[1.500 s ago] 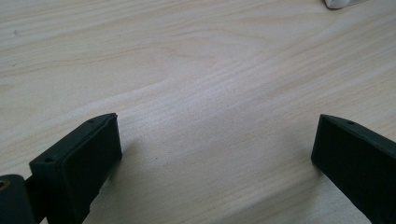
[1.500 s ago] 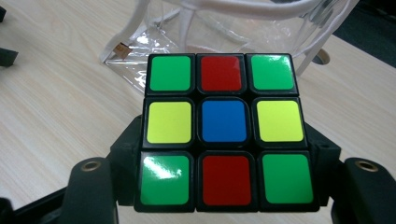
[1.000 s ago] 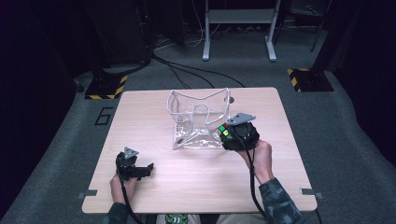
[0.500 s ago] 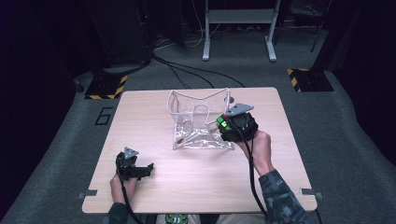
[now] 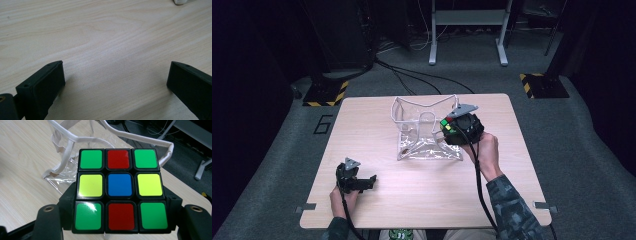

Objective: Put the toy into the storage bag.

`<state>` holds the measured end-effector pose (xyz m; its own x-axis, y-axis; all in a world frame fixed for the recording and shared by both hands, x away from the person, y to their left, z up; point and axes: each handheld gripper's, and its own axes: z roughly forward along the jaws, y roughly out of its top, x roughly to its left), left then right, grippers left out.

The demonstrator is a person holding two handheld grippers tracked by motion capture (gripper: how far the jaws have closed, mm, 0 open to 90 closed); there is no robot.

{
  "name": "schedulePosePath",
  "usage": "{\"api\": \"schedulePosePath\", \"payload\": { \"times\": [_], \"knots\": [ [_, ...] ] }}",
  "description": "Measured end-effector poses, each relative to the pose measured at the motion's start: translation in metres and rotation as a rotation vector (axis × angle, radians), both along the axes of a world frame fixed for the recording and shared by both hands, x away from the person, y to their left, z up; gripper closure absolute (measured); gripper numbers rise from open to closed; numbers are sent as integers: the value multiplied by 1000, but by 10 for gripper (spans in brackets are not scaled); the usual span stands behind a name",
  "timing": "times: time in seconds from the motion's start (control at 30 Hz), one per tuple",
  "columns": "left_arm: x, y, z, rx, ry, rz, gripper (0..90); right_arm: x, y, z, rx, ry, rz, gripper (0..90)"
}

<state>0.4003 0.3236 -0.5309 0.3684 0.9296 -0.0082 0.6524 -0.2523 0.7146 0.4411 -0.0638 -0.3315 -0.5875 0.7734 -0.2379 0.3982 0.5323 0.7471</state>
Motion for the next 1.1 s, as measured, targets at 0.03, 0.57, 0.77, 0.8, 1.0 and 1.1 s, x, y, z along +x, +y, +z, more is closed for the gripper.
{"api": "schedulePosePath", "payload": {
  "times": [0.03, 0.57, 0.77, 0.8, 1.0, 1.1],
  "knots": [
    [0, 0, 0, -4, -3, 4, 14, 1, 1, 1, 3, 1, -4, 332],
    [0, 0, 0, -5, -3, 5, 14, 18, 8, 8, -12, 3, -3, 332],
    [0, 0, 0, -5, -3, 5, 14, 25, 10, 9, -14, 7, -7, 332],
    [0, 0, 0, -5, -3, 5, 14, 26, 11, 10, -13, 9, -9, 332],
    [0, 0, 0, -5, -3, 5, 14, 35, 14, 12, -16, 16, -10, 332],
    [0, 0, 0, -5, -3, 5, 14, 39, 16, 12, -25, 16, -4, 332]
  ]
}}
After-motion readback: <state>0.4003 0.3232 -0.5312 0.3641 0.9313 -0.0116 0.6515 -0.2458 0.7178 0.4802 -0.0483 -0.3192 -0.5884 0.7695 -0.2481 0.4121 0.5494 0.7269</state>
